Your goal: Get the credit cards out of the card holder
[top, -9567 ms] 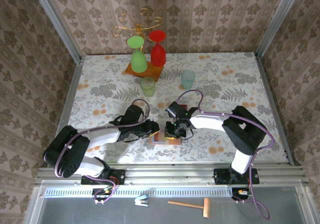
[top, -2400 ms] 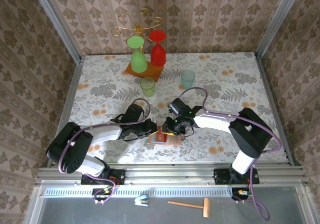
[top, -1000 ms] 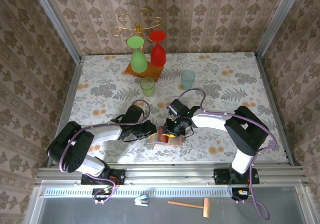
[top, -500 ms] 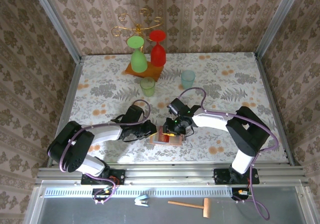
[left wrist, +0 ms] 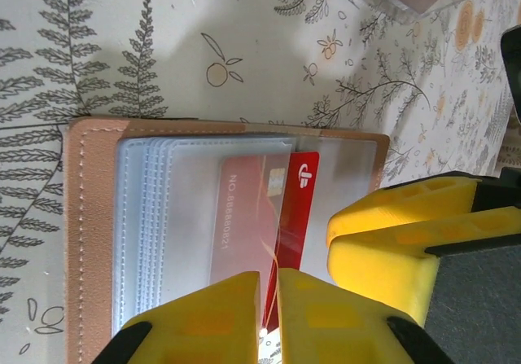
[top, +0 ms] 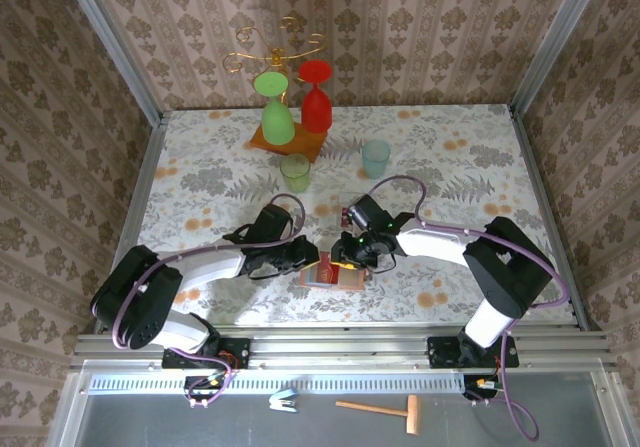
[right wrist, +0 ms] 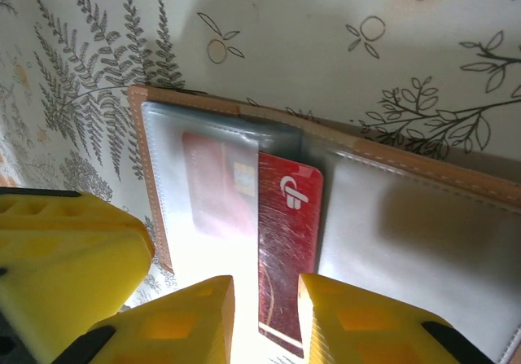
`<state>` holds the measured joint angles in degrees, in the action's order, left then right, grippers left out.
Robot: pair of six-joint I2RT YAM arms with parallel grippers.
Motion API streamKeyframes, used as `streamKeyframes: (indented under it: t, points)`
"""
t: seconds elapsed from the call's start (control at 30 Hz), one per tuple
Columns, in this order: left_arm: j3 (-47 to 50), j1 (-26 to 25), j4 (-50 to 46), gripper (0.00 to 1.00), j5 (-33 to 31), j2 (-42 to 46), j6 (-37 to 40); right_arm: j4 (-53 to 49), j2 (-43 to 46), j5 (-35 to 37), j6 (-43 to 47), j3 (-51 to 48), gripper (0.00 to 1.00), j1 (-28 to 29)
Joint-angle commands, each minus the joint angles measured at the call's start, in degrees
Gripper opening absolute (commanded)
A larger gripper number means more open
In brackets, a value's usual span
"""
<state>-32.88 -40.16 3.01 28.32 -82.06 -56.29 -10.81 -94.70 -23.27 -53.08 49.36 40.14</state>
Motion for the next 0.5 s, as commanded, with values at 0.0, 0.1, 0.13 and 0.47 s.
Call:
streamKeyframes:
  t: [0.0, 0.1, 0.13, 0.47]
  points:
    - [-0.54, -0.53, -0.05, 0.14, 0.78, -1.56, 0.64, 3.48, 1.26, -2.23, -1.06, -1.72, 0.27, -0.4]
    - [-0.17, -0.53, 0.65, 0.14, 0.87, -2.02, 0.55, 4.12, 1.17, -2.36, -1.15, -2.64, 0.26, -0.67]
    - [-0.08, -0.46, 0.92, 0.14, 1.1, -2.18, 0.66, 4.33, 1.14, -2.37, -1.11, -2.82, 0.27, -0.76]
    - [1.11, -0.52, 1.07, 0.14, 1.08, -3.85, 0.43, 6.62, 0.0, -3.83, -1.58, -4.54, 0.26, -1.64]
